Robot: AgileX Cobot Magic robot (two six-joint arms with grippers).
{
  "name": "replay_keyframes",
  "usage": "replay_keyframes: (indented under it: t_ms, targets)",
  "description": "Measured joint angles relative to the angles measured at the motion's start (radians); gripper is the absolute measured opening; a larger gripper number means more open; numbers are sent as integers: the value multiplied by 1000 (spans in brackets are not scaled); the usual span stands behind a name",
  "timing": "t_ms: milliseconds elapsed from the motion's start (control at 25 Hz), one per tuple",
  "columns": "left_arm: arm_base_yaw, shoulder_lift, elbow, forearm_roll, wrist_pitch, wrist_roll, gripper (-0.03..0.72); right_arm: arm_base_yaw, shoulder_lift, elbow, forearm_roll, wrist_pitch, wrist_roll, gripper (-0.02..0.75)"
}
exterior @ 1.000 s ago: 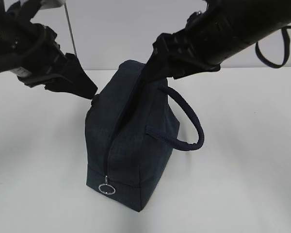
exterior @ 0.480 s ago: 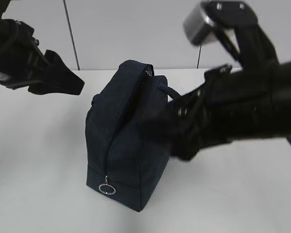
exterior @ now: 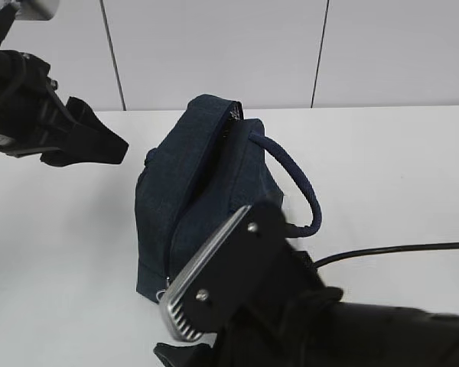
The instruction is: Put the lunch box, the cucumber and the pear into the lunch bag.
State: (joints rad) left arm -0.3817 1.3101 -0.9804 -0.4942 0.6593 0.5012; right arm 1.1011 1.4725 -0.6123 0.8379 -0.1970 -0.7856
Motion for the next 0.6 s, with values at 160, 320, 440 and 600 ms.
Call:
replay_keyframes:
  t_ms: [160, 320, 440, 600]
  targets:
    - [0, 0, 0, 0, 0, 2, 319, 1, 152, 0, 2, -127, 41, 428]
    - [0, -10, 0, -3, 0, 2, 319, 1, 226, 0, -55, -252, 200, 426]
    - [0, -11, 0, -3, 0, 2, 319, 3, 261, 0, -144, -292, 323, 424]
    - [0, -12, 0, -4, 0, 2, 319, 2, 306, 0, -173, -318, 389, 424]
